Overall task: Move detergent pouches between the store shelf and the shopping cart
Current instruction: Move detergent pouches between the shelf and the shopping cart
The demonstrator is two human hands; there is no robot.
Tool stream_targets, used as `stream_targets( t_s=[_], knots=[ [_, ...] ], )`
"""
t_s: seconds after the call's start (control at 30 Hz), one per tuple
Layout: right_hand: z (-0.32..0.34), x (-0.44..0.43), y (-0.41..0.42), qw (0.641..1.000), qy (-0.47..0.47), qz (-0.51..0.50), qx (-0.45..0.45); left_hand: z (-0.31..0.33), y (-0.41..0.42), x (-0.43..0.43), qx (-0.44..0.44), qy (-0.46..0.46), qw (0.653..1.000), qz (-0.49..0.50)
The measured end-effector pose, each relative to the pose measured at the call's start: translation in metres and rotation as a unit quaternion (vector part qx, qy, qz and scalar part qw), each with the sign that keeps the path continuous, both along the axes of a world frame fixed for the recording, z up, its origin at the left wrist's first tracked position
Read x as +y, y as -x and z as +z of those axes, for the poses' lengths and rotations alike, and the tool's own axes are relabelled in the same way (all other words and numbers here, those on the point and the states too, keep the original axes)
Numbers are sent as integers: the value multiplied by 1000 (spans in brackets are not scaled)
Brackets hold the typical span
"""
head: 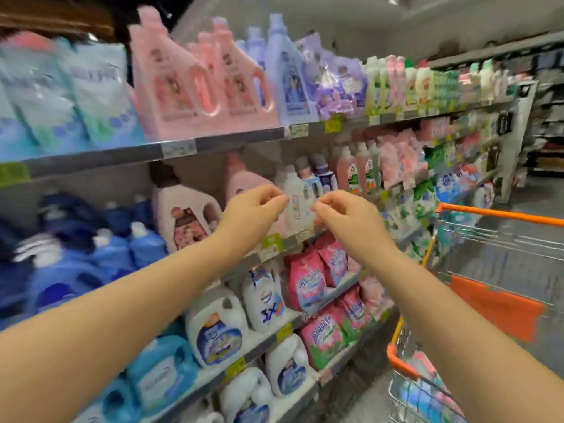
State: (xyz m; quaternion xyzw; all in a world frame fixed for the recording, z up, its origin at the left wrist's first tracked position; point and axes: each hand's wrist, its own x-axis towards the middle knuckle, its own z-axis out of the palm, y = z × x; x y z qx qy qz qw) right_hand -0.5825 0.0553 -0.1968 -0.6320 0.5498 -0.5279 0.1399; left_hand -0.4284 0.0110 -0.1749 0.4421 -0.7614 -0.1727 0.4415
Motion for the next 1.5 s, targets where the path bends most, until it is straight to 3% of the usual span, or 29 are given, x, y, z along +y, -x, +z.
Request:
stream_targets(
  t_s=[0.33,0.47,0.6,0.7,0.8,0.97,1.1,1.33,1.5],
  knots=[
    [70,-34,-290,971,57,233,21,64,-305,34,27,54,987,148],
    [100,-59,-406,949,80,305,23,92,-428,41,-29,74,967,242],
    [130,-79,-497,925,124,342,112,120,-514,41,-97,84,936,327],
    [157,-100,-547,890,204,306,269,133,-559,28,-140,72,914,375],
    [188,-131,-592,855,263,278,352,149,-596,10,-196,66,882,423],
    [224,-203,-663,796,278,259,472,167,-642,-28,-269,-7,824,499],
    [242,-257,-706,754,234,293,539,169,-679,-78,-312,-94,787,524],
    [242,-306,-774,715,179,296,608,159,-721,-138,-295,-176,805,483],
    [242,-334,-802,725,131,299,606,175,-750,-154,-278,-162,806,496]
  ],
)
